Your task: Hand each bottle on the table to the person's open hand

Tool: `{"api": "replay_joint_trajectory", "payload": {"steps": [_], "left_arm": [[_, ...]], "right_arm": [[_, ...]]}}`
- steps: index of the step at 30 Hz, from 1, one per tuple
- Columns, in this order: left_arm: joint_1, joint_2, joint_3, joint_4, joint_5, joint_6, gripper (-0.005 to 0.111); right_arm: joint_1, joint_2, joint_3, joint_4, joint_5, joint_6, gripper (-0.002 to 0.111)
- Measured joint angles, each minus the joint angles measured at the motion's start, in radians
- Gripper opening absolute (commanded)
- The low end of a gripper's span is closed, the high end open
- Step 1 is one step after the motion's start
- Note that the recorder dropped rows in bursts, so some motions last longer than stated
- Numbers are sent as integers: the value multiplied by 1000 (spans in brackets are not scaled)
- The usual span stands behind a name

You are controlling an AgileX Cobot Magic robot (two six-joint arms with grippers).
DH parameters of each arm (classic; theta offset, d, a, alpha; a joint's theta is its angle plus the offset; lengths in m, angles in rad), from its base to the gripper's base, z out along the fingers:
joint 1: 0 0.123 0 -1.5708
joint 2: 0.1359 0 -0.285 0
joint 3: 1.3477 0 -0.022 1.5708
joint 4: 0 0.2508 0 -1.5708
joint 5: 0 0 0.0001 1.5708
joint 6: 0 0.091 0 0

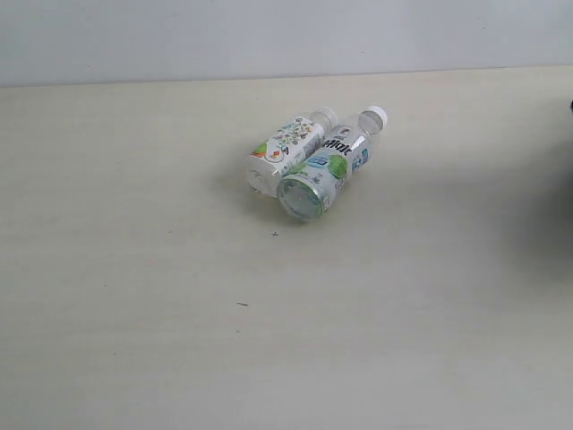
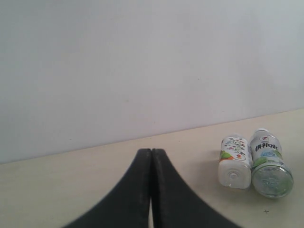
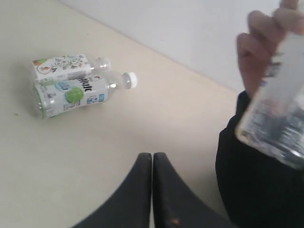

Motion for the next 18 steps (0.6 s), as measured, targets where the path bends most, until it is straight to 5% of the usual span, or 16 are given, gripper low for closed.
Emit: {"api": "replay_joint_trajectory", "payload": {"steps": [9,18], "left_arm": [[0,0,0,0,0,0,0],[0,0,0,0,0,0,0]], "right_arm": [[0,-505,219,-122,-31,14,0],[0,-620,410,-430,13,155,0]]}}
